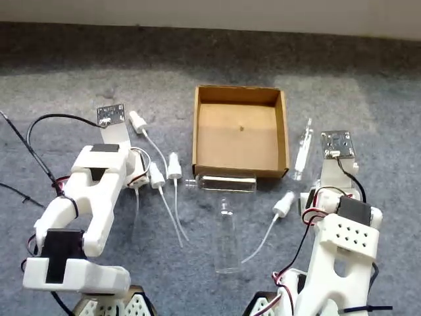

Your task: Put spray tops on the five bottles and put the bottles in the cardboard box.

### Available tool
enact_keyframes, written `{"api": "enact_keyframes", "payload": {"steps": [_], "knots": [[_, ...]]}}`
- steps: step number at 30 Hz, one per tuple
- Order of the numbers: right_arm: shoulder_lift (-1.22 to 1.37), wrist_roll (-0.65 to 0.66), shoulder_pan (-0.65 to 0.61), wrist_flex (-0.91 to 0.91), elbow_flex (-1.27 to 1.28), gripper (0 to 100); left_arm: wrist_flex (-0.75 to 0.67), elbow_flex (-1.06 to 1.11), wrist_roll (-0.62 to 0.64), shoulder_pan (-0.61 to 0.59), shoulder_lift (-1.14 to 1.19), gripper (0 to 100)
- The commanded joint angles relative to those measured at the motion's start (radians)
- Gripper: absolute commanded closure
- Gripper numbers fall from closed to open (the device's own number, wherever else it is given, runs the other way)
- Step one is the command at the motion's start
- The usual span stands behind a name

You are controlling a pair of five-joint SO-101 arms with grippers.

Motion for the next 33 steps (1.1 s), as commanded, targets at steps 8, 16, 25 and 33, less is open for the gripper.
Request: {"api": "enact_keyframes", "payload": {"steps": [8,16,25,33], "knots": [[-0.022,0.002,-0.223,-0.038,-0.085,99.4,0.086,-0.035,-0.1,-0.027,-0.357,90],[-0.045,-0.008,-0.495,-0.131,-0.173,99.4,0.181,-0.189,-0.152,0.008,-0.69,93],[-0.308,-0.127,-0.639,-0.437,0.015,99.4,0.226,-0.4,-0.147,0.205,-0.886,94],[-0.487,-0.133,-0.806,-0.674,0.266,99.4,0.166,-0.501,-0.044,0.358,-0.809,94]]}}
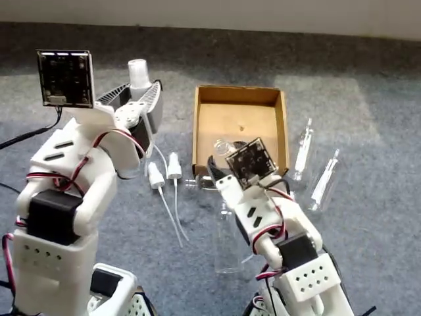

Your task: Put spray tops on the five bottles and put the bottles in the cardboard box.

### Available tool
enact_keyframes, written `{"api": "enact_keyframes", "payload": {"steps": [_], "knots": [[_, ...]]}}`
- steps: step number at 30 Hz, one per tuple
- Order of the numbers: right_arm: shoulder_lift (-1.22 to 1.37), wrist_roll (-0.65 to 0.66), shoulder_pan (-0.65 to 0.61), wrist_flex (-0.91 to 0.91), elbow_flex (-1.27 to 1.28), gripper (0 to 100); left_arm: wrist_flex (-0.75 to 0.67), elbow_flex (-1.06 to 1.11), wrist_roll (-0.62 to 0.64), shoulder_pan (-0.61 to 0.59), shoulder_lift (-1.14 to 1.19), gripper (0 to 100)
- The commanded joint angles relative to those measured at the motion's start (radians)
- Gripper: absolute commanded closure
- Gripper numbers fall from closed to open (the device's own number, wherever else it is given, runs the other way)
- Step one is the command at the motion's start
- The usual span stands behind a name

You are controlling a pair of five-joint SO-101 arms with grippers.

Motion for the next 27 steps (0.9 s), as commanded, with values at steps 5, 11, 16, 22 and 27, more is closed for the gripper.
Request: {"api": "enact_keyframes", "payload": {"steps": [5,11,16,22,27], "knots": [[-0.128,-0.008,-0.079,-0.116,0.108,99.4,-0.245,-0.077,0.032,0.131,0.12,94],[-0.222,-0.089,-0.077,-0.116,0.139,99.4,-0.394,-0.077,0.032,0.189,0.213,99],[-0.272,-0.097,-0.077,-0.111,0.163,99.4,-0.407,-0.085,0.038,0.191,0.205,99],[-0.274,-0.094,-0.079,-0.111,0.182,99.4,-0.436,-0.077,0.038,0.237,0.202,99],[-0.274,-0.095,-0.074,-0.11,0.186,99.4,-0.436,-0.081,0.038,0.358,0.202,99]]}}
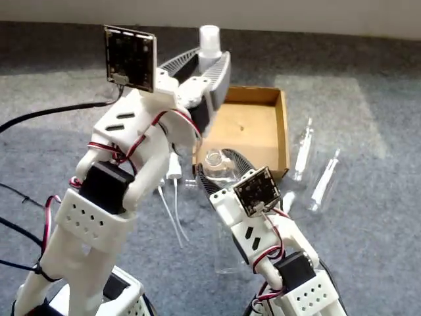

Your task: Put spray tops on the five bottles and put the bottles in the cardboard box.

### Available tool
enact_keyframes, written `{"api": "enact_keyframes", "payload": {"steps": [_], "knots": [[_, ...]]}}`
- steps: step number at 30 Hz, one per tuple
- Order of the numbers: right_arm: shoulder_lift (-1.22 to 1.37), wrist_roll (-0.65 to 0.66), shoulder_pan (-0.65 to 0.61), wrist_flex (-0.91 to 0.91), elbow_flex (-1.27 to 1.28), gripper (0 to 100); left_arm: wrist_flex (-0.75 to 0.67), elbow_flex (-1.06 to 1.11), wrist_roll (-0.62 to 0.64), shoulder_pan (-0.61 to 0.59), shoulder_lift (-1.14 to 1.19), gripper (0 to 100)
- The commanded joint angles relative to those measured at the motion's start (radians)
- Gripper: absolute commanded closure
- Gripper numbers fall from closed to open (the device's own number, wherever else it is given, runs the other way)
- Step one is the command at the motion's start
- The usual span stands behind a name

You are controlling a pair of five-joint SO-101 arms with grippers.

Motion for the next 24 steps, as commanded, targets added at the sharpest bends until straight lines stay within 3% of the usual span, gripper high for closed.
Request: {"api": "enact_keyframes", "payload": {"steps": [1,6,10,17,24], "knots": [[-0.016,-0.009,-0.001,-0.016,-0.007,99.4,-0.023,-0.058,0.014,0.101,-0.007,99],[-0.016,-0.008,-0.001,-0.015,-0.007,99.4,-0.018,-0.05,0.014,0.102,-0.008,99],[-0.015,-0.009,-0.001,-0.015,-0.007,99.4,0.069,-0.071,0.014,0.108,-0.03,99],[-0.015,-0.011,-0.001,0.028,-0.012,99.4,0.091,-0.059,0.009,0.101,-0.191,99],[-0.018,-0.011,-0.001,0.041,-0.012,99.4,0.094,-0.025,0.008,0.101,-0.206,99]]}}
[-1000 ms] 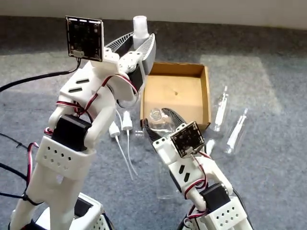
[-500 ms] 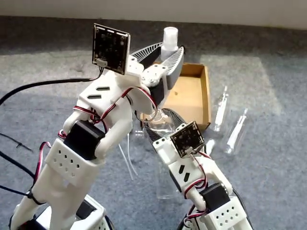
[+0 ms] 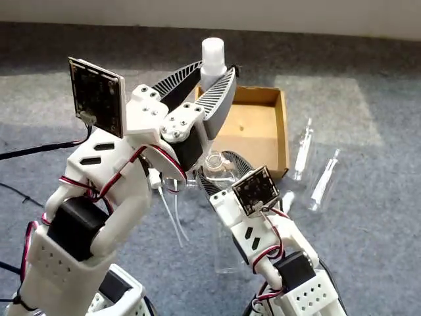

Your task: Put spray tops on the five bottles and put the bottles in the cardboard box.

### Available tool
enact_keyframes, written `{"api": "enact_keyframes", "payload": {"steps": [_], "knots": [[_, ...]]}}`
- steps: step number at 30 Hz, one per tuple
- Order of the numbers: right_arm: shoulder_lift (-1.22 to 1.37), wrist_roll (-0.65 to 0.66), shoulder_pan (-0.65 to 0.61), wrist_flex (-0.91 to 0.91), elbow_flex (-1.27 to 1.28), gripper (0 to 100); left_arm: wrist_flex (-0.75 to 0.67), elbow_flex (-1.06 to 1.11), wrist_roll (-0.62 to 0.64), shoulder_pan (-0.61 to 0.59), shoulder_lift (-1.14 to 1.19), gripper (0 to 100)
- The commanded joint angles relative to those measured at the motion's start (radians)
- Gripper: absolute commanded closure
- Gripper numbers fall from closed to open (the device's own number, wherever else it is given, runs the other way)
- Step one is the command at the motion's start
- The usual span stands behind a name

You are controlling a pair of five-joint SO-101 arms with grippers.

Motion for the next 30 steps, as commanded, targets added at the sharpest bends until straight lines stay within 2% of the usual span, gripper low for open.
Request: {"api": "enact_keyframes", "payload": {"steps": [1,10,19,25,30], "knots": [[-0.021,-0.011,-0.002,0.024,-0.013,99.4,0.003,-0.007,0.008,0.012,-0.016,99],[-0.021,-0.011,-0.002,0.048,-0.013,99.4,-0.055,0.088,0.006,0.012,0.061,99],[-0.022,-0.011,-0.002,0.048,-0.015,99.4,-0.057,0.159,0.008,0.012,0.062,99],[-0.022,-0.012,0.001,0.048,-0.016,99.4,-0.112,0.269,0.012,0.012,0.061,99],[-0.022,-0.144,0.093,0.044,-0.018,99.4,-0.107,0.34,0.014,0.021,0.042,99]]}}
